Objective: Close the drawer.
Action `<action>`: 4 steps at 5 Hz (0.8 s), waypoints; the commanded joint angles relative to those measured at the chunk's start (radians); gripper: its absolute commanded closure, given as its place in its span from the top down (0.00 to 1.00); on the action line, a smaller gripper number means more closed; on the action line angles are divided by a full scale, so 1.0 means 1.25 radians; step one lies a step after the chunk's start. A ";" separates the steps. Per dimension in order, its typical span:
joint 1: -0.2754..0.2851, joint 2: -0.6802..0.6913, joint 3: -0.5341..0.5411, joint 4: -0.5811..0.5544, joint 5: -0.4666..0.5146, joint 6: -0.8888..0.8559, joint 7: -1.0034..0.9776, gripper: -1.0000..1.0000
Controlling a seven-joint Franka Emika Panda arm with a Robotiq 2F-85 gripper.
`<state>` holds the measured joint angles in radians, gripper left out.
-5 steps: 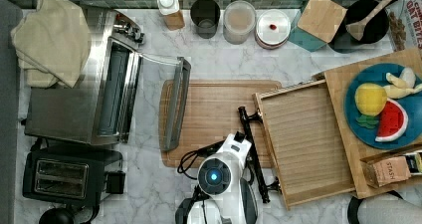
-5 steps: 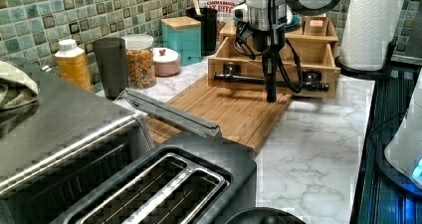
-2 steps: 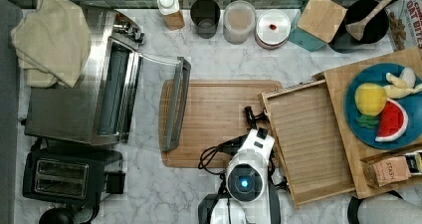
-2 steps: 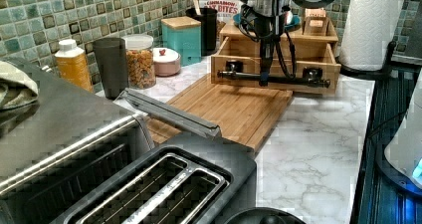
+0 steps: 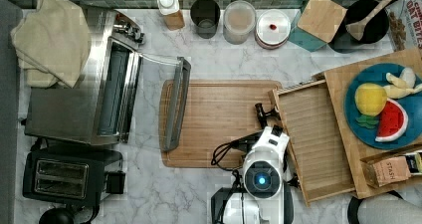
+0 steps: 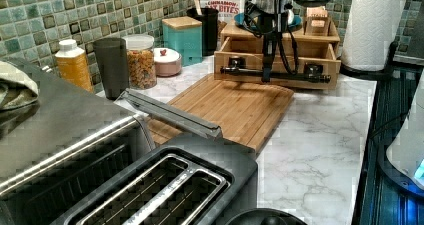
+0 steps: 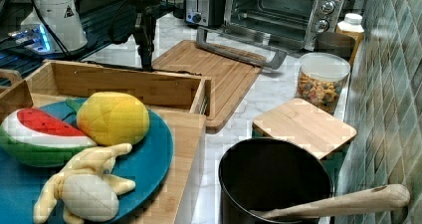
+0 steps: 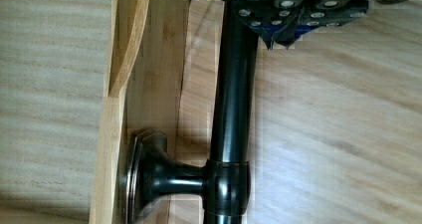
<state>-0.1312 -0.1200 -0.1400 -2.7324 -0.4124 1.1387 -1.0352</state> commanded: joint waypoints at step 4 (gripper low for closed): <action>-0.194 0.225 -0.203 0.323 -0.010 0.052 -0.246 0.00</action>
<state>-0.2469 0.1357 -0.2661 -2.4375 -0.4043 1.1494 -1.2891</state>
